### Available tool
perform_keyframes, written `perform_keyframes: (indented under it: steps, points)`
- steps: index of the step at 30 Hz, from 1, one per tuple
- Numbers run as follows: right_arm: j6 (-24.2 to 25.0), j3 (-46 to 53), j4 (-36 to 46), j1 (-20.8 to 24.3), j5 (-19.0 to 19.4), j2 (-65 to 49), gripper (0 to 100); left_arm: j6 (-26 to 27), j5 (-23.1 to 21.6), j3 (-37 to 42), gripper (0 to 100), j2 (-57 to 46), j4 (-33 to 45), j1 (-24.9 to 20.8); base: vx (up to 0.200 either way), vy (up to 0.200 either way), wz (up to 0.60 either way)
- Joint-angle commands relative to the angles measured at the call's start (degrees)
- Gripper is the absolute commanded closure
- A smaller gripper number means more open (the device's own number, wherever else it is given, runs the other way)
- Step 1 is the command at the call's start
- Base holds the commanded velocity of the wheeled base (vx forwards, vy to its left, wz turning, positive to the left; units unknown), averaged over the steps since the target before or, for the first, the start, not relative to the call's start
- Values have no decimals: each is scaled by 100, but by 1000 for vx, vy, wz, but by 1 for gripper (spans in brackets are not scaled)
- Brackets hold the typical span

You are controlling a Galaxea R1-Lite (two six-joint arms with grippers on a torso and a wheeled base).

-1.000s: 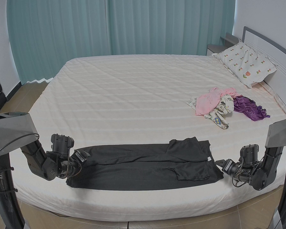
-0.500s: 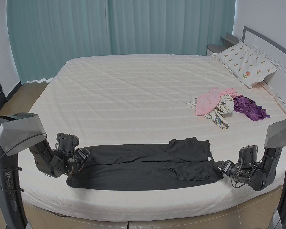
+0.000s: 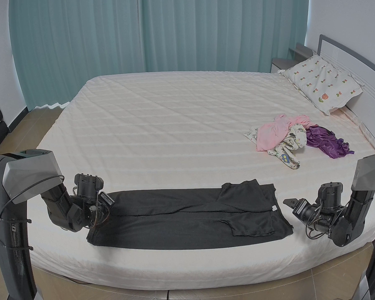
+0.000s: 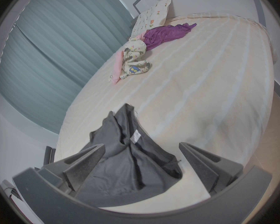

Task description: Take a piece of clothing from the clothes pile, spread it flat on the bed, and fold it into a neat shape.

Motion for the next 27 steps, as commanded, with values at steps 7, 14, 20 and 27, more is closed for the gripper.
perform_keyframes:
  steps: [7, 14, 20, 27]
  points:
    - [706, -655, 311, 708, -7, -109, 0, -2, 136, 286, 100, 50, -1216, 108, 0, 0, 0]
    - [1180, -1419, 1322, 1165, -15, 120, 0, -2, 118, 313, 100, 94, -1321, 108, 0, 0, 0]
    - [1417, -2061, 1902, 1236, -15, 462, 0, -11, 100, 295, 100, 103, -1321, 108, 0, 0, 0]
    - [1409, -2491, 2236, 1306, -42, 744, 0, -11, 92, 260, 100, 121, -1330, 108, 0, 0, 0]
